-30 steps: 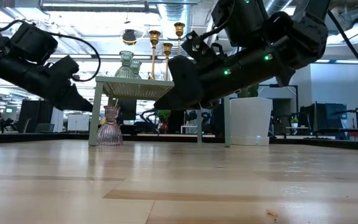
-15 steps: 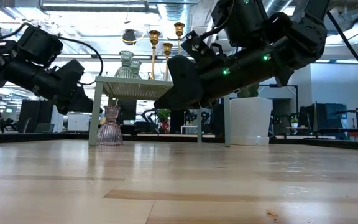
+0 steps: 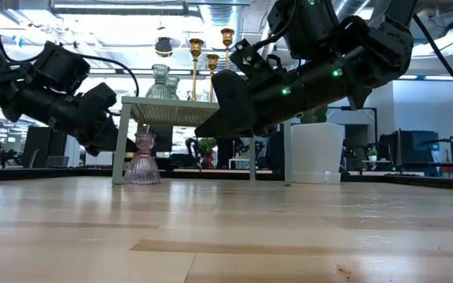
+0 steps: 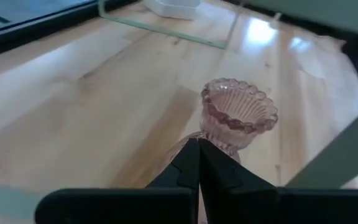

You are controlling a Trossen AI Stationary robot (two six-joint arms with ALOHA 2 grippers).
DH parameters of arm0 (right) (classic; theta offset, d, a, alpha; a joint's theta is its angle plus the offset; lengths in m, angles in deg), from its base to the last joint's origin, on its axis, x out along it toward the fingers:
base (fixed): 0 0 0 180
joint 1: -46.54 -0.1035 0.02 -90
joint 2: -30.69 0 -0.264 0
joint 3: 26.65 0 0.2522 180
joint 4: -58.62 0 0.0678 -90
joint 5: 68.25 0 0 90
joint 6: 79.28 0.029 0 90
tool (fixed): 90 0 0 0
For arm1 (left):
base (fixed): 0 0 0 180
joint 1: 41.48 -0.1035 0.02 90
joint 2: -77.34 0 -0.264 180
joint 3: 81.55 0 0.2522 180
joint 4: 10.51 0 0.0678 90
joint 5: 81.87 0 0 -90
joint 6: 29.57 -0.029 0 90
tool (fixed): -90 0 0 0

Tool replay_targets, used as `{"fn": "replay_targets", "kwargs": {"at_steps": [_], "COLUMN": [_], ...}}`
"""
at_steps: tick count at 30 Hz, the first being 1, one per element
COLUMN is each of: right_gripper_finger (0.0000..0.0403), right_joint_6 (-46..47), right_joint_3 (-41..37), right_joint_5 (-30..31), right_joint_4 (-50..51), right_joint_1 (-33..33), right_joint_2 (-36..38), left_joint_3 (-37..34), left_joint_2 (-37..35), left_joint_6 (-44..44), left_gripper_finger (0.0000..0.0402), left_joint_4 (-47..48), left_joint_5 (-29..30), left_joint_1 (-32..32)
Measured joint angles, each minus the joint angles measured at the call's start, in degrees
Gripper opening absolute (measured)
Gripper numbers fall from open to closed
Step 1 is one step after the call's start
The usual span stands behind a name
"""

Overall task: Pick & Place candle stick holders
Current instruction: Put the pink glass candle holder on the shelf

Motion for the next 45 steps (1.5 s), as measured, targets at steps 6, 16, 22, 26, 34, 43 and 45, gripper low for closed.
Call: {"fn": "replay_targets", "kwargs": {"at_steps": [6,16,22,26,34,43,45], "right_gripper_finger": [0.0000,0.0000,0.0000,0.0006,0.0127,0.0229,0.0230], "right_joint_6": [0.00,-2.43,-1.88,0.37,-1.51,-2.96,-1.43], "right_joint_3": [0.00,0.00,0.00,0.00,2.43,5.55,5.65], "right_joint_5": [-0.06,-6.01,-11.57,-13.70,-14.90,-13.56,-13.60], "right_joint_4": [-0.02,-3.31,-4.16,-4.15,-2.19,2.68,2.81], "right_joint_1": [-0.13,0.29,3.37,5.80,7.56,8.85,9.47], "right_joint_2": [0.00,0.00,-0.01,-0.02,-0.02,-0.04,-0.11], "left_joint_3": [0.00,0.00,0.00,0.00,0.00,0.00,0.00], "left_joint_2": [2.78,3.22,3.24,3.24,3.24,3.24,3.24], "left_joint_6": [-0.60,-1.09,-2.06,-2.09,-3.45,-3.43,-3.41], "left_gripper_finger": [0.0001,0.0001,0.0001,0.0001,0.0001,0.0001,0.0001], "left_joint_4": [-5.39,-5.30,-5.16,-5.20,-5.55,-5.68,-5.79], "left_joint_5": [-7.48,-11.90,-10.76,-10.57,-7.86,-7.82,-7.82], "left_joint_1": [0.01,-0.03,-0.14,-0.14,-0.16,-0.16,-0.16]}}
